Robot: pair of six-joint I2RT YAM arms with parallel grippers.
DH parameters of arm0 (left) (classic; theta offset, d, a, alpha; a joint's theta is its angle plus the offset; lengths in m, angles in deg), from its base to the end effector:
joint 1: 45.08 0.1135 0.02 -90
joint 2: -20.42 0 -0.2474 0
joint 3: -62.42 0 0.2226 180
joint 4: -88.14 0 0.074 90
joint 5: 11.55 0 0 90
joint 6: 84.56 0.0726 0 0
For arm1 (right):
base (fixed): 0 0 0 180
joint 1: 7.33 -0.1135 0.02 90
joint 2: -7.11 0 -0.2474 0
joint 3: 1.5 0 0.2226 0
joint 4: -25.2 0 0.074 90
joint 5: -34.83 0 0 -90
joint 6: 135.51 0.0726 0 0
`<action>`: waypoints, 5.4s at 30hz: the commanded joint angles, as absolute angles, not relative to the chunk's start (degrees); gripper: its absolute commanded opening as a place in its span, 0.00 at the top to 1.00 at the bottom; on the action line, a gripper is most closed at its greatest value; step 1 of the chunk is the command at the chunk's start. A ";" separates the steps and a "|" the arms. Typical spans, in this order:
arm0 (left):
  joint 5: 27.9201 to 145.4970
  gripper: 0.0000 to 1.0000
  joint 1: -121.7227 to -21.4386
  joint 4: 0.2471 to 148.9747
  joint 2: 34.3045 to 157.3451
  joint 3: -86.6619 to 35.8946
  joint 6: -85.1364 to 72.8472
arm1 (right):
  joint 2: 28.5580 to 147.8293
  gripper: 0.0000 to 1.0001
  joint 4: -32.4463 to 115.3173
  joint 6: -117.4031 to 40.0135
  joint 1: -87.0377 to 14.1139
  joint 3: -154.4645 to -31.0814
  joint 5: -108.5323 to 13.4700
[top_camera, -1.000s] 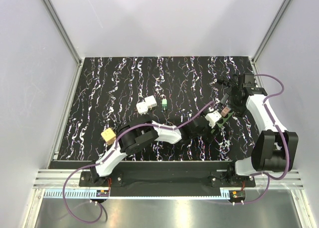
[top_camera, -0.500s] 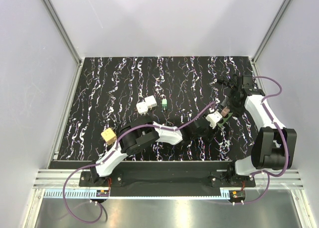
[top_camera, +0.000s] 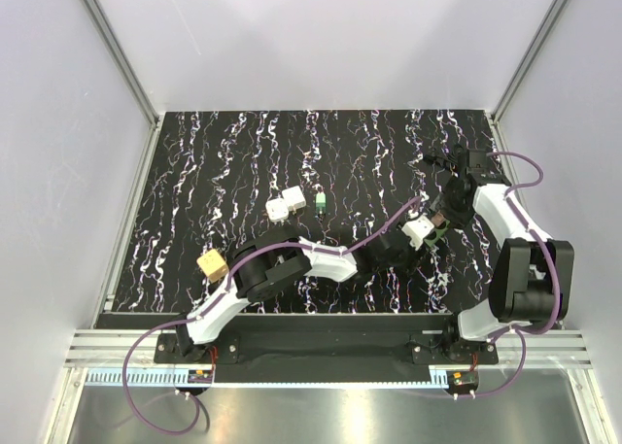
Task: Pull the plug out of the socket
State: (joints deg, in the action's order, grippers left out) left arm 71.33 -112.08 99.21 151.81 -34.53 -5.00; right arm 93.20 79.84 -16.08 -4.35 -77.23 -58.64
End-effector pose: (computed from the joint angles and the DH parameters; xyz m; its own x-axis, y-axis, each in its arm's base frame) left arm 0.2041 -0.4579 0.1153 -0.3099 0.2699 -0.9117 0.8265 0.5505 -0.1180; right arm 0.2834 -0.0192 0.1875 -0.7502 0.5302 -0.3950 0.5122 0.8439 0.1599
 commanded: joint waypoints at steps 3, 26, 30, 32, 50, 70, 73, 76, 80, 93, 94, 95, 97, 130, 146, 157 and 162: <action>70.98 1.00 -111.61 100.63 154.45 -36.62 -5.64 | 93.86 0.43 78.98 -16.42 -4.79 -78.84 -59.83; 72.29 1.00 -111.09 99.75 155.33 -37.24 -6.96 | 98.87 0.46 78.54 -19.75 -5.75 -81.56 -65.28; 72.56 1.00 -111.00 99.58 155.50 -37.59 -7.22 | 99.75 0.49 78.63 -20.20 -5.75 -82.26 -65.19; 72.82 1.00 -110.91 99.49 155.59 -37.76 -7.40 | 100.10 0.53 78.55 -20.20 -5.75 -82.79 -64.40; 72.56 1.00 -110.38 95.71 157.35 -40.49 -8.01 | 99.57 1.00 81.79 -20.11 -5.75 -86.31 -64.58; 78.00 0.81 -109.95 96.58 154.63 -39.44 -6.96 | 104.41 1.00 88.04 -22.13 -5.75 -90.88 -62.55; 79.58 0.44 -108.98 97.99 150.95 -37.24 -7.22 | 103.71 1.00 87.25 -22.04 -5.75 -89.83 -62.55; 83.36 0.29 -106.70 99.30 148.31 -35.57 -9.32 | 103.00 1.00 86.28 -22.04 -5.75 -88.68 -62.29; 88.55 0.26 -103.88 105.90 143.74 -28.99 -12.49 | 102.30 1.00 85.67 -22.22 -5.75 -87.72 -62.38; 97.07 0.54 -103.62 105.47 142.32 -34.41 -15.74 | 101.07 1.00 84.79 -22.40 -5.75 -86.40 -62.20; 97.34 0.59 -103.70 104.60 144.32 -35.47 -16.18 | 100.81 1.00 84.79 -22.48 -5.75 -86.40 -62.20; 97.60 0.64 -103.70 104.24 145.30 -37.83 -16.62 | 100.80 1.00 84.70 -22.57 -5.75 -86.40 -62.12; 98.05 0.74 -103.70 102.67 148.63 -40.30 -17.85 | 100.80 1.00 84.52 -22.74 -5.75 -86.48 -62.03; 90.75 1.00 -102.12 80.07 165.09 -58.16 -25.94 | 97.91 1.00 83.90 -20.99 -5.75 -85.78 -57.89; 94.27 1.00 -99.75 83.49 167.64 -56.31 -32.80 | 93.86 1.00 84.08 -20.55 -5.75 -85.26 -60.27; 100.15 0.58 -99.66 93.85 160.00 -48.59 -27.10 | 96.32 1.00 82.85 -22.48 -5.75 -83.50 -61.50; 101.91 0.29 -99.14 97.20 153.40 -43.31 -23.49 | 96.76 1.00 82.33 -22.83 -5.75 -83.14 -61.32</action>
